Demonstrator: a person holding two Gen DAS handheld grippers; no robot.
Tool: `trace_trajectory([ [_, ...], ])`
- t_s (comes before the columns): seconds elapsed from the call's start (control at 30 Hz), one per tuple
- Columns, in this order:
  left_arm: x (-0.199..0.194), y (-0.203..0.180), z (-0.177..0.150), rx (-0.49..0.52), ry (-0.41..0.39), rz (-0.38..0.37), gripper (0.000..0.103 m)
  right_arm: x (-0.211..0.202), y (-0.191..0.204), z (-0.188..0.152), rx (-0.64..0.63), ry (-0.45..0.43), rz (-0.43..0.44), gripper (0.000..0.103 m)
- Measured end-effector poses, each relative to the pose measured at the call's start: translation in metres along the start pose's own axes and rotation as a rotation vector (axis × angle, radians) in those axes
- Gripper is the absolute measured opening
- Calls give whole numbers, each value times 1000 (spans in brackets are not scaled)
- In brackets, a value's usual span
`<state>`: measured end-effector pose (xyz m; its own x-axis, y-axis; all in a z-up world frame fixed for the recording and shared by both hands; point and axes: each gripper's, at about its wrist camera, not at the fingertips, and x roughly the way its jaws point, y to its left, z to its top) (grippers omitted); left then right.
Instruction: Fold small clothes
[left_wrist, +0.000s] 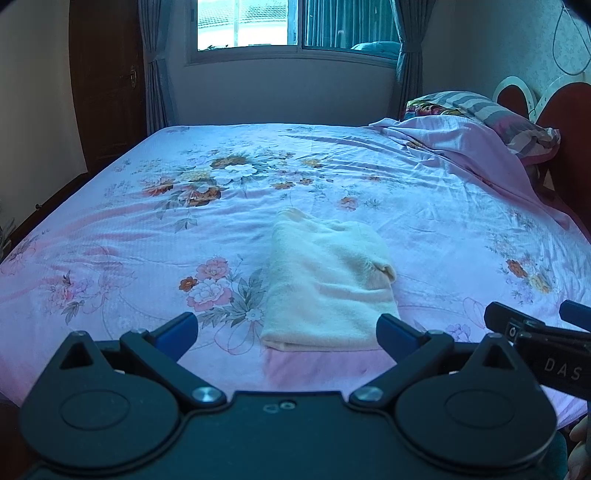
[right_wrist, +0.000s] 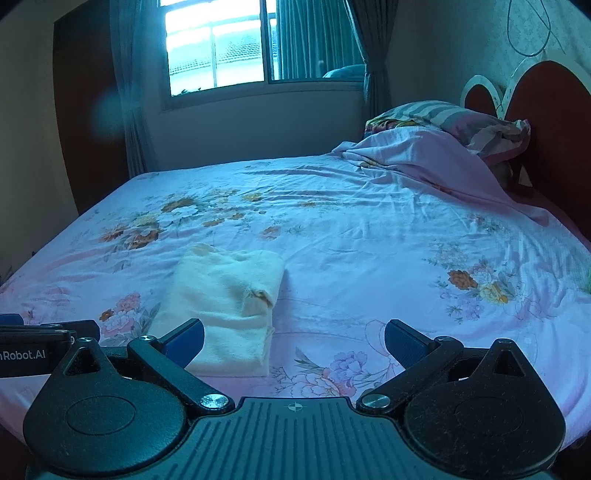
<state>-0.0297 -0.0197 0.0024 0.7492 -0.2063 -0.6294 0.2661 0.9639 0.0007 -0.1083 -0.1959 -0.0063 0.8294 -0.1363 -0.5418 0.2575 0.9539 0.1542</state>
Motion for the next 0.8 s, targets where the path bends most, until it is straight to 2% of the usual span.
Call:
trace_trajectory([
  [0.8, 0, 2, 3, 11, -4, -3, 101, 2, 2, 0, -1, 10, 21, 103],
])
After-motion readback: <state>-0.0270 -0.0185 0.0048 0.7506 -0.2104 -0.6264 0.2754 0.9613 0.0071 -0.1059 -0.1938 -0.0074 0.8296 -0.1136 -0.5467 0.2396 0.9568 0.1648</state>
